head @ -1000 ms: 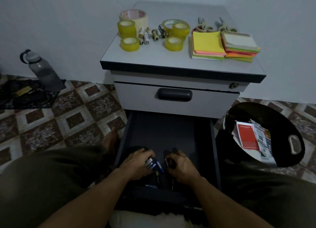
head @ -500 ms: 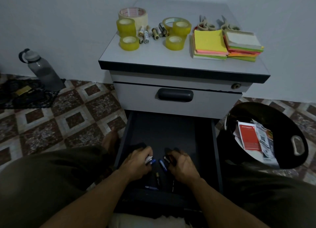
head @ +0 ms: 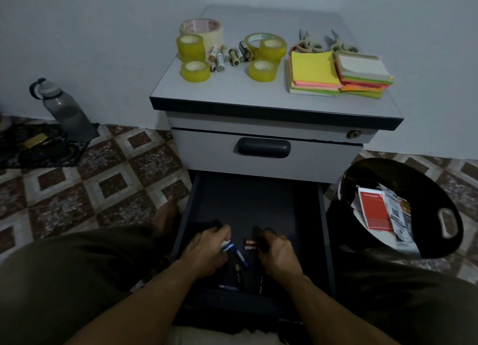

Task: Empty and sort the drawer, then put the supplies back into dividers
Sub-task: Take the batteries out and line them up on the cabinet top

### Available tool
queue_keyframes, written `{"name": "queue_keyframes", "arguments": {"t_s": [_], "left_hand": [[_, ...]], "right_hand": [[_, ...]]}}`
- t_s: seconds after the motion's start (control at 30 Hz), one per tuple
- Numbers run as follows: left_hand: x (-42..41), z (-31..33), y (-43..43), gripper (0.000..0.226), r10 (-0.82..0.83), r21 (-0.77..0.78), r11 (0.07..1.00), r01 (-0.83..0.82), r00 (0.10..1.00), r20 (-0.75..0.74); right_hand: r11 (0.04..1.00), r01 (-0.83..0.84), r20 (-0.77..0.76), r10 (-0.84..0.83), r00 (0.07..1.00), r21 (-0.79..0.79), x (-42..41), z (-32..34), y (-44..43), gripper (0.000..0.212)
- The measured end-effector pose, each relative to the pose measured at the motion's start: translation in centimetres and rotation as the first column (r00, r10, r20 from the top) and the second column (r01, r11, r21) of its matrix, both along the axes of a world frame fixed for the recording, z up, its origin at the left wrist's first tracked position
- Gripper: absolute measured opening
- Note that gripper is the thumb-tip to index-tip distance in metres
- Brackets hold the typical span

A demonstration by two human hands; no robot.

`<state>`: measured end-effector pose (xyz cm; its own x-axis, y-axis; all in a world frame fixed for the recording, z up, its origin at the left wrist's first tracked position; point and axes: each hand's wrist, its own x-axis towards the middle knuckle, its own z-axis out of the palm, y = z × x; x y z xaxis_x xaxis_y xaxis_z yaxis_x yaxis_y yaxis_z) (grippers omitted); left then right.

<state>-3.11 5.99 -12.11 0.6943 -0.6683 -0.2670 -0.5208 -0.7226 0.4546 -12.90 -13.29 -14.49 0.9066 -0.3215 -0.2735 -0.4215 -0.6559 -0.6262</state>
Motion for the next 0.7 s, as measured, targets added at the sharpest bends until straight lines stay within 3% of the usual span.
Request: {"name": "queue_keyframes", "arguments": {"t_s": [0.33,0.7], "left_hand": [[-0.1,0.98,-0.33,0.02,0.093,0.006,0.996,-0.093,0.994,-0.057],[0.1,0.54,0.22,0.019,0.179,-0.105,0.975,-0.196,0.971,-0.159]], "right_hand": [[0.998,-0.029,-0.038,0.027,0.999,-0.058,0.35,0.0,0.09,0.026],[0.995,-0.085,-0.047,0.082,0.995,-0.055,0.64,0.61,0.3,0.013]]}}
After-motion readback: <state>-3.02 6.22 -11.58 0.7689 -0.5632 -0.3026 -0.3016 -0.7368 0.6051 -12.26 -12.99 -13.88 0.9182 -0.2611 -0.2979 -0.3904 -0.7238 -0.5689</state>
